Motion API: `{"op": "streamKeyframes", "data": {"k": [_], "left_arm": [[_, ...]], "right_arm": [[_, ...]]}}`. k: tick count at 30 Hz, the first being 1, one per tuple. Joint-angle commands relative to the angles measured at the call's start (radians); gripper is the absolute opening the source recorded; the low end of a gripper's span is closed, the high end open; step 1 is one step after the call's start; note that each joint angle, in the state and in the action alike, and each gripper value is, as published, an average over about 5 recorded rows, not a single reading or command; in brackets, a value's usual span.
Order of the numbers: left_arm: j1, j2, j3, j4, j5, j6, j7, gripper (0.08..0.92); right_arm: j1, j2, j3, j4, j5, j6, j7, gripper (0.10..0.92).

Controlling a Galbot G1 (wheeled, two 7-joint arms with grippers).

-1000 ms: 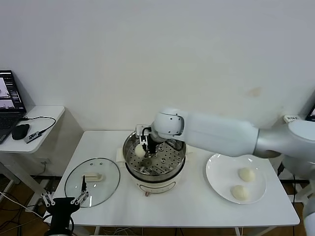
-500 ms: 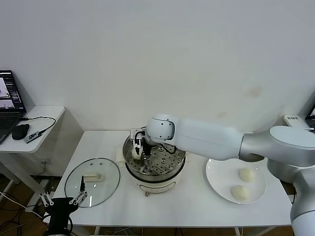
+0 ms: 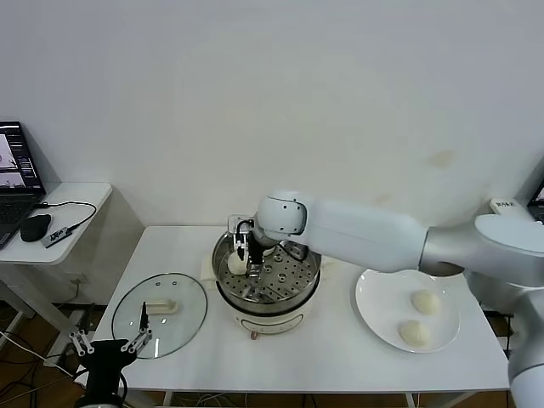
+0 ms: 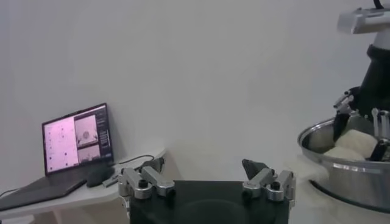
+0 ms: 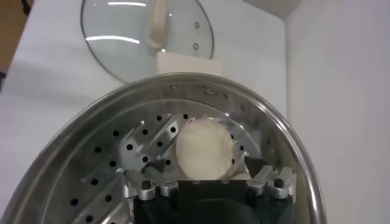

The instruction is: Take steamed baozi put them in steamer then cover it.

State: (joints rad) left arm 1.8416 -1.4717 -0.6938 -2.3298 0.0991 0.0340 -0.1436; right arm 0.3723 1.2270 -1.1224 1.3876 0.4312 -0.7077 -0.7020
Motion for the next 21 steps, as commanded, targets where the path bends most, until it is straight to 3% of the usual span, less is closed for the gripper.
{"op": "streamKeyframes", "data": {"k": [1, 7, 13, 21], "left_arm": [[0.0, 0.003, 0.005, -0.004, 0.002, 0.001, 0.001, 0.823], [-0.001, 0.011, 0.008, -0.004, 0.001, 0.001, 0.002, 0.823], [-0.013, 0.017, 0.033, 0.006, 0.004, 0.001, 0.002, 0.823], [-0.032, 0.03, 0.054, 0.029, 0.006, 0.002, 0.003, 0.823]], "right_arm": [[0.118, -0.185, 0.003, 0.121, -0.016, 0.062, -0.17, 0.822], [0.197, -0.428, -0.019, 0.242, -0.106, 0.202, -0.32, 0.823], [0.182, -0.693, -0.025, 0.355, -0.214, 0.291, -0.37, 0.823], [-0.119, -0.923, 0.184, 0.413, -0.384, 0.366, -0.377, 0.823]]}}
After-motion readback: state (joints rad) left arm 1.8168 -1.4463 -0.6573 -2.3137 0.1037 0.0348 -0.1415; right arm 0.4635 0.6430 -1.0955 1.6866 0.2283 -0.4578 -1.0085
